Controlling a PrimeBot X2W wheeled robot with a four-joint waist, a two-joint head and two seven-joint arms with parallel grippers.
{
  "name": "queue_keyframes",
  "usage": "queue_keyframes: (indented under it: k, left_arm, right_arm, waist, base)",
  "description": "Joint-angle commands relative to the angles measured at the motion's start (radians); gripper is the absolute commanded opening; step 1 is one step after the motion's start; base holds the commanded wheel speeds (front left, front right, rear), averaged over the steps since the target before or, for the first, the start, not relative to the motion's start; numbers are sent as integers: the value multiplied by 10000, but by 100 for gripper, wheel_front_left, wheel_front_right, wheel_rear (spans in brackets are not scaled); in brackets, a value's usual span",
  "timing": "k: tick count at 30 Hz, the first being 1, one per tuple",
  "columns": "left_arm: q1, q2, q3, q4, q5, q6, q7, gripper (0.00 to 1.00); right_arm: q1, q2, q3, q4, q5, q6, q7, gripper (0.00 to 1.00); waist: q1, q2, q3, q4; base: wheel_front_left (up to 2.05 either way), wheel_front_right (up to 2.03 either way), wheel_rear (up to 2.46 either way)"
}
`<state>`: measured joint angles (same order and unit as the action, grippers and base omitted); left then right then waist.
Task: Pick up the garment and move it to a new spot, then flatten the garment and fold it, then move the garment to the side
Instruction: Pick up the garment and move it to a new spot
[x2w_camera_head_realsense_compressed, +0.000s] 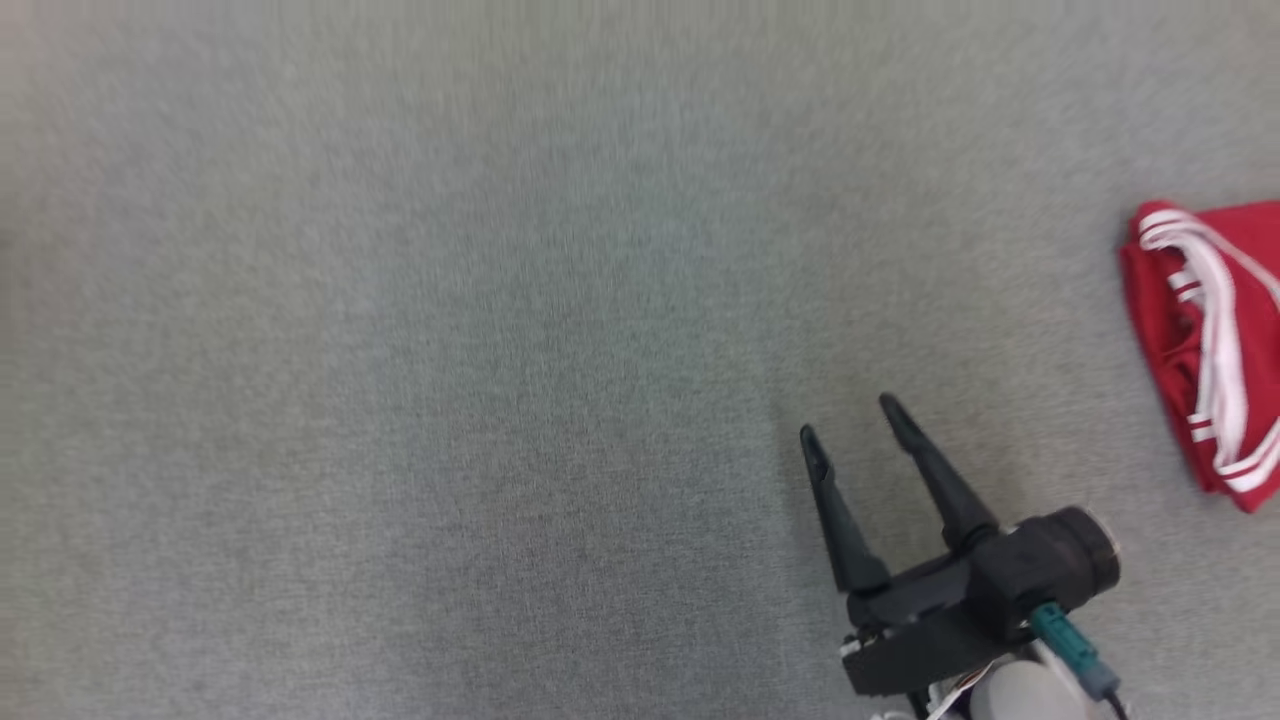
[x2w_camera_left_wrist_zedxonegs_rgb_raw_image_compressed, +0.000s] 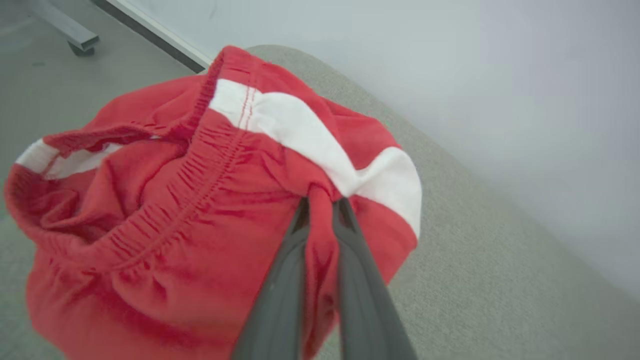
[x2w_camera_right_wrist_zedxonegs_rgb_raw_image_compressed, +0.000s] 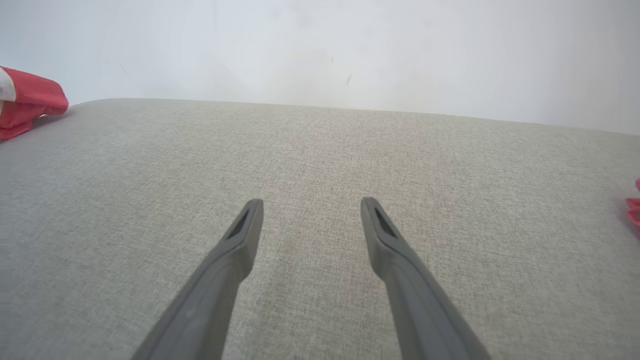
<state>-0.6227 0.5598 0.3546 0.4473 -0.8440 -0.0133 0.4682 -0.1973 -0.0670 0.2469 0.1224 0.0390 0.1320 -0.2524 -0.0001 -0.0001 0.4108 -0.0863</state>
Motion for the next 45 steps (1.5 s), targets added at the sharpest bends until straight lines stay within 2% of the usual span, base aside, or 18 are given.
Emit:
queue_keyframes:
  k: [1, 8, 14, 23, 28, 33, 37, 41, 45]
  left_arm:
    - [189, 67, -15, -171, 118, 0, 27, 0]
    - [420, -134, -455, -1662, -109, -212, 675, 0]
    - [895, -538, -949, -3143, -384, -277, 1323, 0]
    - [1075, -1710, -2473, -5212, -563, -145, 2140, 0]
    - [1346, -2414, -3194, -5798, -671, -108, 2224, 0]
    - [1975, -3177, -3721, -5889, -656, -16, 1893, 0]
    - [2531, -3421, -4004, -5591, -310, -91, 1502, 0]
    - [3274, -3555, -4485, -4640, 486, -352, 638, 0]
    - [3722, -3823, -4953, -3164, 1514, -493, -771, 0]
  right_arm:
    - [181, 59, 67, 125, 78, -28, -44, 100]
    - [599, 127, 160, 838, 389, -28, -107, 100]
    - [944, 158, 326, 1186, 635, -28, -116, 100]
    - [1039, 166, 544, 1294, 1051, -28, -123, 100]
    - [1019, 169, 686, 1264, 1228, -28, -112, 100]
    - [1028, 170, 738, 1150, 1283, -28, -114, 100]
    - [1024, 172, 812, 1076, 1290, -28, -113, 100]
    - [930, 171, 892, 1034, 1331, -28, -116, 100]
    - [900, 173, 901, 1048, 1342, -28, -114, 100]
  waist:
    - [1, 1, -1169, -172]
    - [1, 1, -2743, -578]
    - [1, 1, -3898, -1299]
    - [1, 1, -4225, -2336]
    - [1, 1, -4164, -2854]
    - [1, 1, -3965, -3283]
    - [1, 1, -3817, -3506]
    - [1, 1, -3627, -3740]
    - [1, 1, -3540, -3819]
  base:
    - [0, 0, 0]
    - [0, 0, 0]
    - [0, 0, 0]
    - [0, 0, 0]
    - [0, 0, 0]
    - [0, 0, 0]
    - [0, 0, 0]
    - [0, 0, 0]
    - [0, 0, 0]
